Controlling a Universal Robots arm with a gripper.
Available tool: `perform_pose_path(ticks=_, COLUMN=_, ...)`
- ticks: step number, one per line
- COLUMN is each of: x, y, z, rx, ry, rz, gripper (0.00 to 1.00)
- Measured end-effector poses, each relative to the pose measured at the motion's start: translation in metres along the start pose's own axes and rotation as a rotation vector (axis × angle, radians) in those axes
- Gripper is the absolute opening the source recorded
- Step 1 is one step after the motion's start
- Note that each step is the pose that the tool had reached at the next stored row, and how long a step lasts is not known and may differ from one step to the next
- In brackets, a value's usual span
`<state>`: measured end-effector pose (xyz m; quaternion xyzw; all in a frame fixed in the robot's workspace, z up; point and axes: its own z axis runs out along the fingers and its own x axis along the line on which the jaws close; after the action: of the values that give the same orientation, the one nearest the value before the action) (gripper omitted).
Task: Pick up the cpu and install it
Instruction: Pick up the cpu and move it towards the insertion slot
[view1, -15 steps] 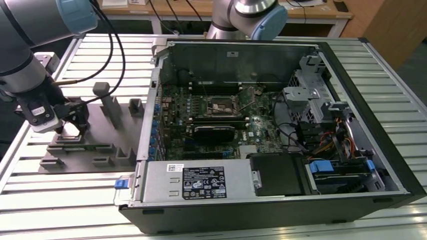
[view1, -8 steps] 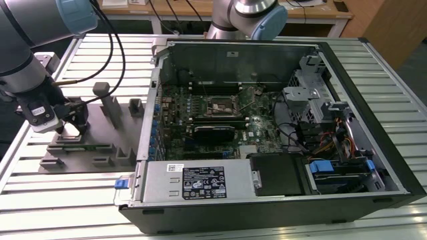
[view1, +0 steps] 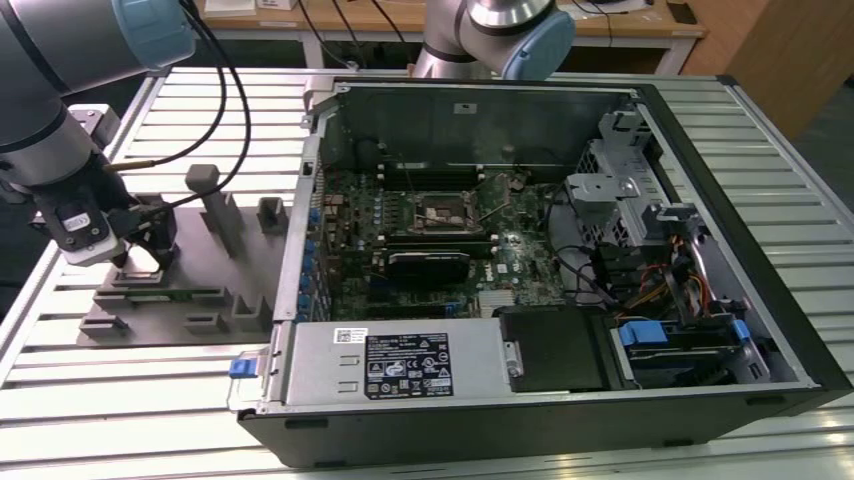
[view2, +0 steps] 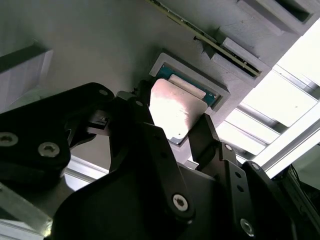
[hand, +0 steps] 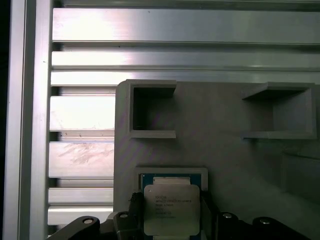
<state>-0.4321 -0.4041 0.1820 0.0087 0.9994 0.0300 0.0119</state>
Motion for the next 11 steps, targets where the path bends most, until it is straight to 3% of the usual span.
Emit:
perform_pose_path(ticks=4, x=-0.0001, y=0.0001, z=-0.0008, rx=-0.0003, ry=-0.0005, rz=0.000, gripper=0.54)
perform_pose_path(ticks=11, x=-0.0003, y=0.0007, z=-0.0114, rx=-0.0001, ry=-0.0001, rz=0.000, gripper=0.54)
